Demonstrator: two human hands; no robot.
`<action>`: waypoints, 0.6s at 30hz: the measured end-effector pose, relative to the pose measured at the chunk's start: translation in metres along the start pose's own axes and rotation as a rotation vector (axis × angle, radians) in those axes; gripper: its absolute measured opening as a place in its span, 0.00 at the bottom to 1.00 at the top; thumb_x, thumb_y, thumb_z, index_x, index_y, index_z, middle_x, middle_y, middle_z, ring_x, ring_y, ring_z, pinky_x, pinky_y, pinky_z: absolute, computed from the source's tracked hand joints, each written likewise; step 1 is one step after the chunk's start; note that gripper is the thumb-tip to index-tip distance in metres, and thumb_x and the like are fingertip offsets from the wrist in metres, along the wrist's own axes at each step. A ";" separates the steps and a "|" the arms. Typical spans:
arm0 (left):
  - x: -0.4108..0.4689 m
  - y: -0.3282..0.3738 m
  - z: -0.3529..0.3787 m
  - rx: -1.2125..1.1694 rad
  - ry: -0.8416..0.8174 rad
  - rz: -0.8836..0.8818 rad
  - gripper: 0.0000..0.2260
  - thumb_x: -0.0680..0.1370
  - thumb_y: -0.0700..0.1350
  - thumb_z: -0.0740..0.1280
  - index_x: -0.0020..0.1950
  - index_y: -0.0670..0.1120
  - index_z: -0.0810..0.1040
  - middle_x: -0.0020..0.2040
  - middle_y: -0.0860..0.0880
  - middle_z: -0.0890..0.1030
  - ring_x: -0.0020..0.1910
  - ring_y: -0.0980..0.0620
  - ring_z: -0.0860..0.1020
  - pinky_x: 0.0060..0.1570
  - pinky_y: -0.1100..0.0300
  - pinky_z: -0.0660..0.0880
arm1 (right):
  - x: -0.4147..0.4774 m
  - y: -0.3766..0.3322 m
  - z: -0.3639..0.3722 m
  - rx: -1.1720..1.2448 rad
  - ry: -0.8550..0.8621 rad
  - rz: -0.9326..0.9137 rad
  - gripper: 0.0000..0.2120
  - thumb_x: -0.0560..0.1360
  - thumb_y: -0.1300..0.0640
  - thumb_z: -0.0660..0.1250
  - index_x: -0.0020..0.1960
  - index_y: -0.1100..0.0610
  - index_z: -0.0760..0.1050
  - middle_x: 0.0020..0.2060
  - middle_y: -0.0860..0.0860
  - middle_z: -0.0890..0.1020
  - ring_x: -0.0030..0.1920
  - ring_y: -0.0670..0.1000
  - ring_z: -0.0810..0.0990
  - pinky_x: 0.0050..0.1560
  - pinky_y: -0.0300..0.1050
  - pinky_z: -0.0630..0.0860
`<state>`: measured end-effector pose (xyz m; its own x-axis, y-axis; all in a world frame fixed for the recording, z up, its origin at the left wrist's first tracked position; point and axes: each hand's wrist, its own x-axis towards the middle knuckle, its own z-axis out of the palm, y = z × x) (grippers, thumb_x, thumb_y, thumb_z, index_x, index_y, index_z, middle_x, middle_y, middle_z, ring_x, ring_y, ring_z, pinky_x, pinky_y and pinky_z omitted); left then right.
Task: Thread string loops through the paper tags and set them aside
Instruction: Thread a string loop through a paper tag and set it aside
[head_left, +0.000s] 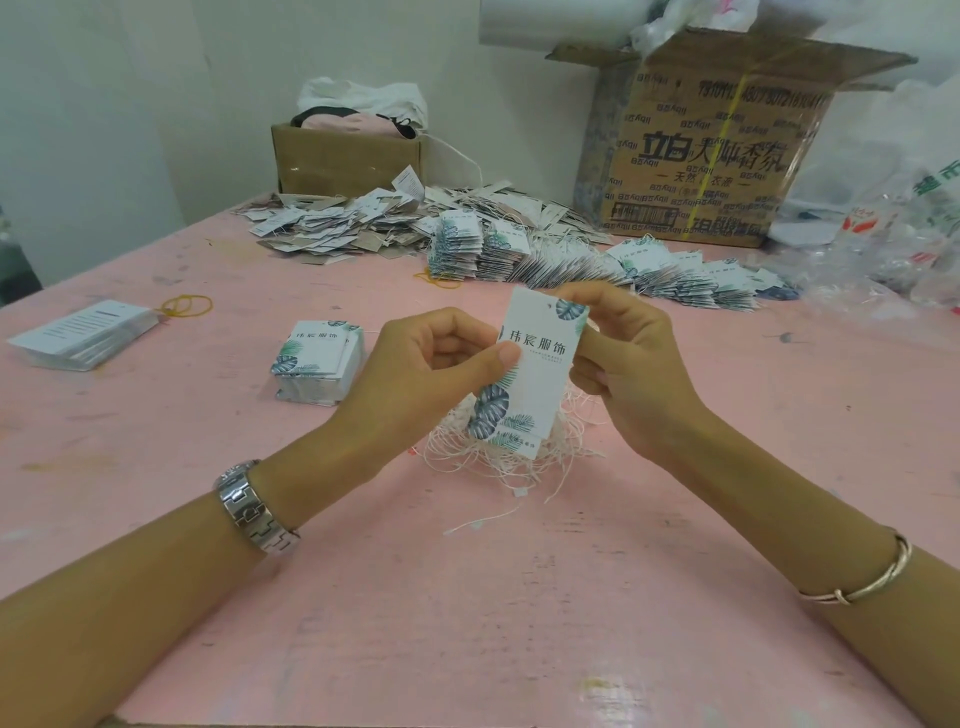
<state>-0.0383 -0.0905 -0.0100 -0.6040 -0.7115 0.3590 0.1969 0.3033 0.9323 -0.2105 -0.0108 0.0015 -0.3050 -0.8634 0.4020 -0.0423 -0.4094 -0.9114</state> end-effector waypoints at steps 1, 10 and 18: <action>0.000 0.000 0.000 0.007 0.003 -0.019 0.08 0.71 0.48 0.75 0.45 0.45 0.81 0.45 0.44 0.85 0.44 0.49 0.83 0.49 0.60 0.79 | 0.000 0.000 0.000 -0.009 0.001 -0.005 0.12 0.76 0.70 0.65 0.45 0.54 0.80 0.36 0.51 0.83 0.23 0.44 0.61 0.24 0.35 0.58; -0.004 0.001 0.004 0.136 0.070 0.053 0.13 0.78 0.50 0.69 0.58 0.50 0.70 0.40 0.51 0.82 0.39 0.42 0.81 0.37 0.55 0.73 | -0.004 0.001 0.008 -0.086 -0.120 -0.031 0.06 0.71 0.59 0.70 0.42 0.49 0.84 0.38 0.65 0.76 0.26 0.52 0.56 0.25 0.38 0.56; -0.008 0.005 0.004 0.254 0.101 0.301 0.12 0.77 0.45 0.72 0.56 0.54 0.72 0.51 0.58 0.79 0.41 0.52 0.82 0.38 0.60 0.77 | -0.006 0.002 0.006 -0.109 -0.151 -0.065 0.03 0.72 0.58 0.71 0.44 0.56 0.82 0.37 0.47 0.81 0.24 0.47 0.60 0.25 0.40 0.55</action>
<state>-0.0355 -0.0810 -0.0081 -0.4671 -0.6221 0.6283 0.1482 0.6455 0.7493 -0.2034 -0.0082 -0.0020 -0.1527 -0.8737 0.4619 -0.1627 -0.4388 -0.8837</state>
